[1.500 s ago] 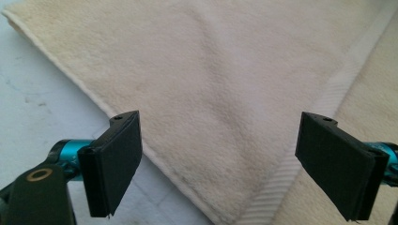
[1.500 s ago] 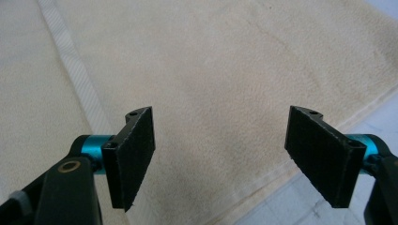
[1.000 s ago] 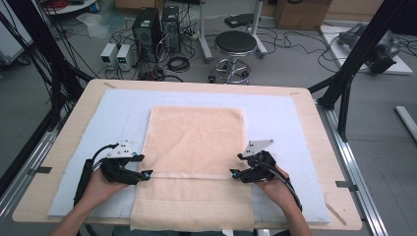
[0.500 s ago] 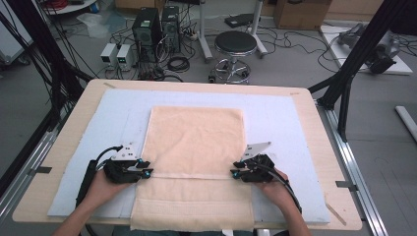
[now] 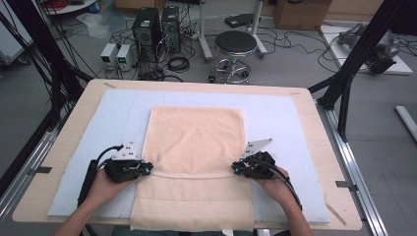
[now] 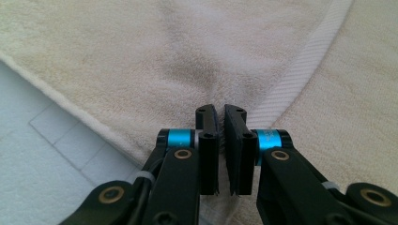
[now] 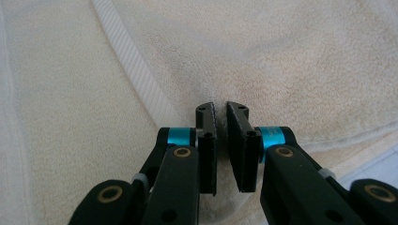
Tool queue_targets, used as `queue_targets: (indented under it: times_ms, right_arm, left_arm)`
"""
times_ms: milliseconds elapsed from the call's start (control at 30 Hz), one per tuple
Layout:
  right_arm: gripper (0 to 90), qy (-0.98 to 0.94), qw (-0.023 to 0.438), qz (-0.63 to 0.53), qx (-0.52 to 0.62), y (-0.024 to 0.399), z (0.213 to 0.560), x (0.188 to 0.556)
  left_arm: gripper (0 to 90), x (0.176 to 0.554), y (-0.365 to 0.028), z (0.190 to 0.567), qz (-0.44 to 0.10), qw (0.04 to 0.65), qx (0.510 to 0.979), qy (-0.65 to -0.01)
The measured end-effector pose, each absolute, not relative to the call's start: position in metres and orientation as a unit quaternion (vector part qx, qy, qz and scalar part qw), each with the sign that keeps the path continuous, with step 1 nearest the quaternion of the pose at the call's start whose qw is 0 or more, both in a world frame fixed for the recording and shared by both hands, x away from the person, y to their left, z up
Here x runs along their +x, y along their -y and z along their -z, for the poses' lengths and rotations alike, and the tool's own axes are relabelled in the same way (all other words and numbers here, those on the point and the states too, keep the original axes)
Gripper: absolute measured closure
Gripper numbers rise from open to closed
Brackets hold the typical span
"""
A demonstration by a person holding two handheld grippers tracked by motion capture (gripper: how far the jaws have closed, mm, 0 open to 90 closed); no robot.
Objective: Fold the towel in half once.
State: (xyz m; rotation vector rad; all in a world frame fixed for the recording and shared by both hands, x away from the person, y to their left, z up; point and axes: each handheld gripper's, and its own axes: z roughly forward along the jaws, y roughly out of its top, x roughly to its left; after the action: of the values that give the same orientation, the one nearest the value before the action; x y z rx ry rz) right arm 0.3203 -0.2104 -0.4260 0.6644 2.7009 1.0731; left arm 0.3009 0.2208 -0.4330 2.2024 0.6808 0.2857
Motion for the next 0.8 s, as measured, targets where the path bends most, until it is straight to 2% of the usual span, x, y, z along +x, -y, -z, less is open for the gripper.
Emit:
queue_targets:
  times_ms: [800]
  right_arm:
    - [82.9,-0.892,0.090,-0.386,0.215,0.222,0.391,0.312]
  left_arm:
    - [84.7,0.289,-0.224,0.404,-0.128,0.435,0.854,-0.256]
